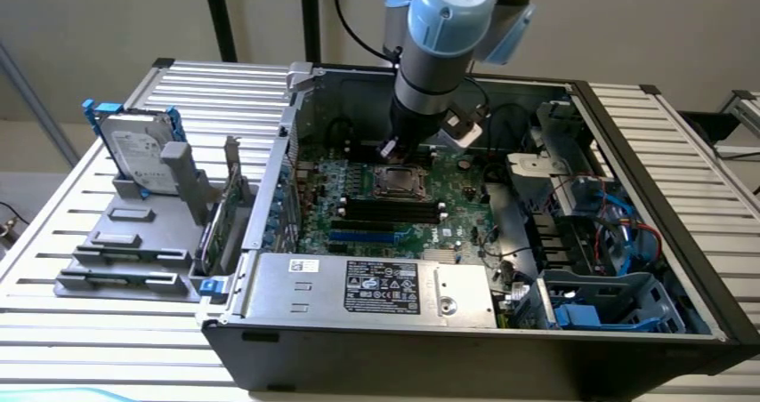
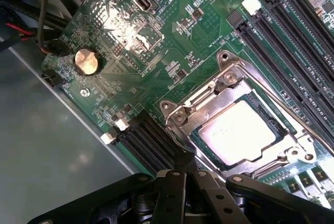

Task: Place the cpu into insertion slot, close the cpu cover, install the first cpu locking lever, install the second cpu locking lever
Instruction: 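Install the first cpu locking lever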

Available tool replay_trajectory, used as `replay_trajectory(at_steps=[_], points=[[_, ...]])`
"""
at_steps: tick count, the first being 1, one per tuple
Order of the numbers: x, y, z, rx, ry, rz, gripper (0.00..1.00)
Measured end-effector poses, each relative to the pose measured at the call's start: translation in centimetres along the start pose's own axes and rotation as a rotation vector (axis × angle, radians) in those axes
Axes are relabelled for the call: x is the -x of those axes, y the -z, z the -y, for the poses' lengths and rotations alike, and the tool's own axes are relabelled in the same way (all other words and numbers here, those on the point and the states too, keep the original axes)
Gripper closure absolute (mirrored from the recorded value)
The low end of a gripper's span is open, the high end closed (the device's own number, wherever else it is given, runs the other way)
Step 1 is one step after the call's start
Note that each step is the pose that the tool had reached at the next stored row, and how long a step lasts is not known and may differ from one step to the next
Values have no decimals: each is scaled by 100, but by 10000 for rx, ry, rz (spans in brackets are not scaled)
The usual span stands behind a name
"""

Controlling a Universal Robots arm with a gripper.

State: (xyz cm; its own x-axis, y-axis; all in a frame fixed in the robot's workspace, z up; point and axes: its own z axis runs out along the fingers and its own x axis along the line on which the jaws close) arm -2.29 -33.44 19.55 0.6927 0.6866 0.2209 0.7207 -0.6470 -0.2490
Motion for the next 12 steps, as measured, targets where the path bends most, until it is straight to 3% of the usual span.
replay_trajectory(at_steps=[12], points=[[-48,-17,-59,-36,203,66,89]])
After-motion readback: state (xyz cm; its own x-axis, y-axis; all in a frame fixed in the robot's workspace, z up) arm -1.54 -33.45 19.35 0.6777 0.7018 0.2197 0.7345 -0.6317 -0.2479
